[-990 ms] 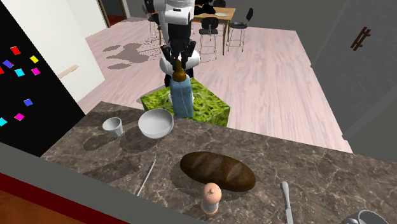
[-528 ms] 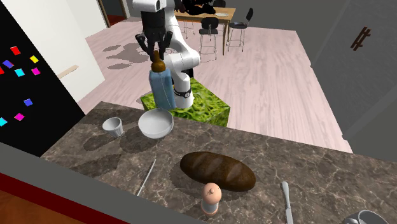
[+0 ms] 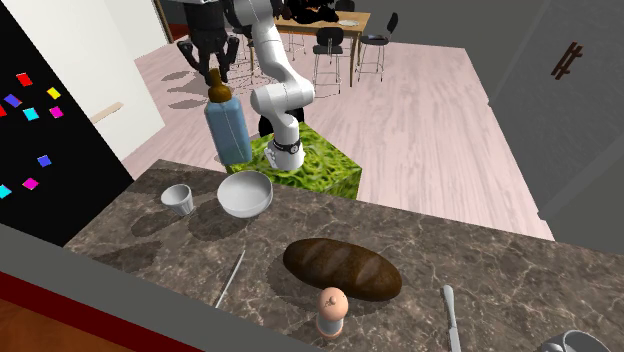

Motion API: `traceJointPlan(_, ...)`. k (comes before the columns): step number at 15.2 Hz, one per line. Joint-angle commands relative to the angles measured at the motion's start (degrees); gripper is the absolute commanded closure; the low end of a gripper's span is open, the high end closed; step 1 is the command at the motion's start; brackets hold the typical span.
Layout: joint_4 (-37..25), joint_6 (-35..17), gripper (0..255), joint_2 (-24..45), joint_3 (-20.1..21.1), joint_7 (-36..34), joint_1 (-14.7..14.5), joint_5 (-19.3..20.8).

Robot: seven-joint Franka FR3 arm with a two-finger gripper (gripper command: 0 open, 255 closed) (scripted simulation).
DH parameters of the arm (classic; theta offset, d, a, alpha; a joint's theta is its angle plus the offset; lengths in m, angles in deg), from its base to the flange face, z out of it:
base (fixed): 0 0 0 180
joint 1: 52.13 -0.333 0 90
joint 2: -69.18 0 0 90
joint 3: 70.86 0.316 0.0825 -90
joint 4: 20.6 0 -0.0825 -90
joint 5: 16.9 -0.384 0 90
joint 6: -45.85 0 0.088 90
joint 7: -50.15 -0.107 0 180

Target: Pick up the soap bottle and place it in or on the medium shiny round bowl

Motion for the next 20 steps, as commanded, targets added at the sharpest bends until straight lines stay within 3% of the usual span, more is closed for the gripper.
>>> traceJointPlan(1, 1.8, -0.9, 255, -0.9, -0.3, 0.0, 0.2, 0.4)
traceJointPlan(20, 20.0, -12.6, 255, -7.5, -3.2, -2.6, 1.9, 3.6)
